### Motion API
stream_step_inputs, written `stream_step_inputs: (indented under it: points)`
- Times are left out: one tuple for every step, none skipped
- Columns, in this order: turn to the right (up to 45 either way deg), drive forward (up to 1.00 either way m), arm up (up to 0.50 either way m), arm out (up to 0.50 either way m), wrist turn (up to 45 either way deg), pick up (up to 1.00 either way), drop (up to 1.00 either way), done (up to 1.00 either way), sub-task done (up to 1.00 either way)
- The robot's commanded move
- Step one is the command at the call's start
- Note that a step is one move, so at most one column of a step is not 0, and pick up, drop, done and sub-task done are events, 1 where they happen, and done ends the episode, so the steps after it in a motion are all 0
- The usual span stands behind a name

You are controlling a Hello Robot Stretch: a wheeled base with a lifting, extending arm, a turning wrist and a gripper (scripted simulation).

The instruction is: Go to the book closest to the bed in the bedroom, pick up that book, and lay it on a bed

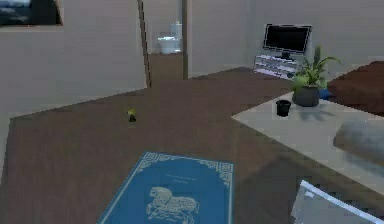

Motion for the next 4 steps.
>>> stream_step_inputs:
  points:
    - [0.0, 1.0, 0.0, 0.0, 0.0, 0.0, 0.0, 0.0, 0.0]
    - [0.0, 1.0, 0.0, 0.0, 0.0, 0.0, 0.0, 0.0, 0.0]
    - [0.0, 0.8, 0.0, 0.0, 0.0, 0.0, 0.0, 0.0, 0.0]
    - [-6.0, 0.0, 0.0, 0.0, 0.0, 0.0, 0.0, 0.0, 0.0]
